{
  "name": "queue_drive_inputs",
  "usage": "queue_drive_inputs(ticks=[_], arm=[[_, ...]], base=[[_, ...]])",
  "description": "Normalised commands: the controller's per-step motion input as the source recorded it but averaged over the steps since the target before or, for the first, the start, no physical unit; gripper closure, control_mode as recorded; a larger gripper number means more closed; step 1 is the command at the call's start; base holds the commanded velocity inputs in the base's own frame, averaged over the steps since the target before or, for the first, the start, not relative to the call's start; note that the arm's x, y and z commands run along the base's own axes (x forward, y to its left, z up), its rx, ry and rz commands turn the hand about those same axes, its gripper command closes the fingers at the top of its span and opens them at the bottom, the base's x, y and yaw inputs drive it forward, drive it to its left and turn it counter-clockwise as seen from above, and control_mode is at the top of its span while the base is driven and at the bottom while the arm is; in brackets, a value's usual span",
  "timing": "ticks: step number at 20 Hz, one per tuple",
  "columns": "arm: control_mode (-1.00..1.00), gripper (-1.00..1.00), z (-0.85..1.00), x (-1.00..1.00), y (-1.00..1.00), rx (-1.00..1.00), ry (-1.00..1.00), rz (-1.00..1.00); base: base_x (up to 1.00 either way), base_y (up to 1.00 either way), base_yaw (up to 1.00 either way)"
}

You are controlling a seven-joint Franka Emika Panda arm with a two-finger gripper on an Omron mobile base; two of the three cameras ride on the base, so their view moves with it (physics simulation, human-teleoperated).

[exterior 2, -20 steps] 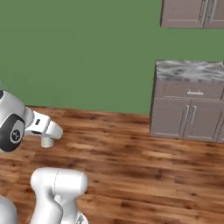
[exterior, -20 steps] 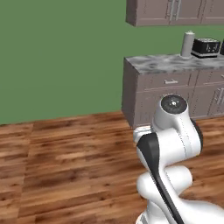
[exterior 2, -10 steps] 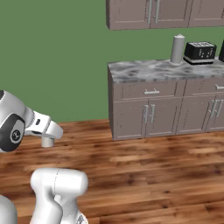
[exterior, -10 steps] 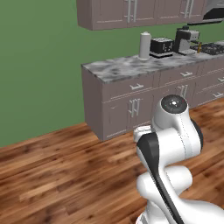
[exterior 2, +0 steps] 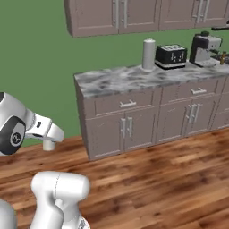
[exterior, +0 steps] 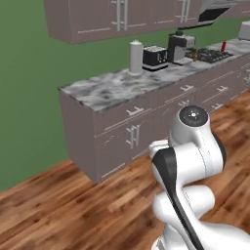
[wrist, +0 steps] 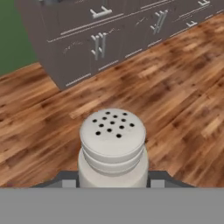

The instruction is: Collect the turmeric, ketchup, and shaker from the cabinet and place them next to the stove.

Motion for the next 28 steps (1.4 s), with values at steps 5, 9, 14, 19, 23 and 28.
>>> queue_drive_inputs(ticks=[5, 9, 14, 19, 23, 28], arm=[[1.0, 1.0, 0.0, 0.0, 0.0, 0.0, 0.0, 0.0], [1.0, 1.0, 0.0, 0.0, 0.0, 0.0, 0.0, 0.0], [1.0, 1.0, 0.0, 0.0, 0.0, 0.0, 0.0, 0.0], [1.0, 1.0, 0.0, 0.0, 0.0, 0.0, 0.0, 0.0], [1.0, 1.0, 0.0, 0.0, 0.0, 0.0, 0.0, 0.0], [1.0, 1.0, 0.0, 0.0, 0.0, 0.0, 0.0, 0.0]], base=[[1.0, -0.27, -0.28], [1.0, -0.5, -0.18], [1.0, -0.71, -0.07], [1.0, -0.79, 0.0], [1.0, -0.79, 0.01], [1.0, -0.78, 0.05]])
